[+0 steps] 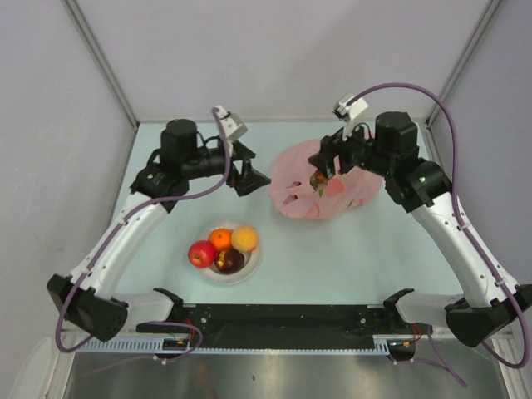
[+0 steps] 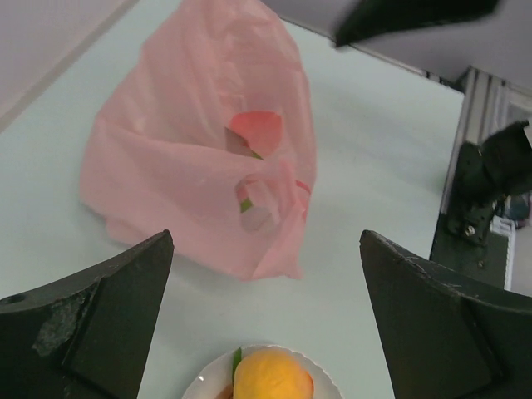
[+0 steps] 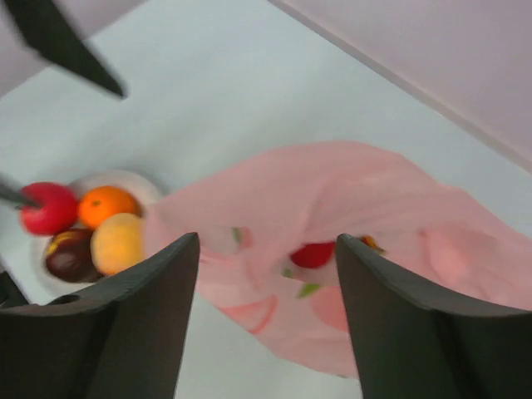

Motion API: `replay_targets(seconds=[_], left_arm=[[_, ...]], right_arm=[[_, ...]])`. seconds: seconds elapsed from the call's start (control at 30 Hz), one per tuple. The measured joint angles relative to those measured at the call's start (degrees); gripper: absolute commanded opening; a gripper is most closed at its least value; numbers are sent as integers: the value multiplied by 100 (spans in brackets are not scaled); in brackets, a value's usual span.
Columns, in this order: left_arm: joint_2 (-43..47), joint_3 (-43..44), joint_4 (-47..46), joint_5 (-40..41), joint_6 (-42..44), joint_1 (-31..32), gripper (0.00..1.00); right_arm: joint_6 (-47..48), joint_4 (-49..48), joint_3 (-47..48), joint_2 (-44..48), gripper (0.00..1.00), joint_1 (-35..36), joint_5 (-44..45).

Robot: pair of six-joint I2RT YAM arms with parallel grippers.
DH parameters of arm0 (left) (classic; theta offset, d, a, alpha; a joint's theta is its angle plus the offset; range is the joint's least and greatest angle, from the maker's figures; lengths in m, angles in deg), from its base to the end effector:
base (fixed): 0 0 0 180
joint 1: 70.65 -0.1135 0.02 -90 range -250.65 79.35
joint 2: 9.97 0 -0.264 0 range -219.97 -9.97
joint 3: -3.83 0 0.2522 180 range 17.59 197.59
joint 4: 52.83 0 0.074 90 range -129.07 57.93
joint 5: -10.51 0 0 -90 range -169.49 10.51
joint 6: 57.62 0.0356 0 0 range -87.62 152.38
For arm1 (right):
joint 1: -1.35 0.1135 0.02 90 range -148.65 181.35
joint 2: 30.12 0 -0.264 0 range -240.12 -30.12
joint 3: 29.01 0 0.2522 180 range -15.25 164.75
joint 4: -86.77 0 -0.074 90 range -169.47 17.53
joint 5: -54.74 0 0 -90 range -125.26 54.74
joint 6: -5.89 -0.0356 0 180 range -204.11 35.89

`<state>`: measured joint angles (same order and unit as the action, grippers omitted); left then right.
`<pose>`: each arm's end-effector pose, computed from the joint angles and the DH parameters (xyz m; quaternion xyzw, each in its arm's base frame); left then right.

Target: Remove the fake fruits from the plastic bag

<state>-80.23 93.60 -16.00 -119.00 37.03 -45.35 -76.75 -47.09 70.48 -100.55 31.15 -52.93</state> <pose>0.2303 -0.1339 0.4160 0.3894 0.6806 -0.3678 0.4999 0.2161 0.1362 0.4531 -0.3397 0.7242 0.2354 0.5520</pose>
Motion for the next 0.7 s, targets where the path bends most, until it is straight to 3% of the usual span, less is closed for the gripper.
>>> replay_targets(seconds=[0.03,0.13,0.27,0.33,0.4,0.47,0.7], left_arm=[[-188,129,96,7,125,190,100],[-728,459,393,131,638,774,100],[-1182,507,621,636,1248,1467,97],[-1351,485,621,942,1460,1681,86],[-1504,481,605,1222,1596,1777,51],[-1698,487,568,1506,1703,1805,0],[-2485,988,297,2184,1657,1683,0]], right_arm=[[-26,-13,-39,-9,55,-251,83],[-55,-9,-164,-293,47,-745,269],[42,-87,-546,-942,47,-868,365],[42,-133,-728,-1362,52,-868,439],[24,-232,-833,-1738,55,-868,525],[13,-372,-911,-2090,57,-898,605],[-164,-1250,-841,-3224,59,-1191,925]])
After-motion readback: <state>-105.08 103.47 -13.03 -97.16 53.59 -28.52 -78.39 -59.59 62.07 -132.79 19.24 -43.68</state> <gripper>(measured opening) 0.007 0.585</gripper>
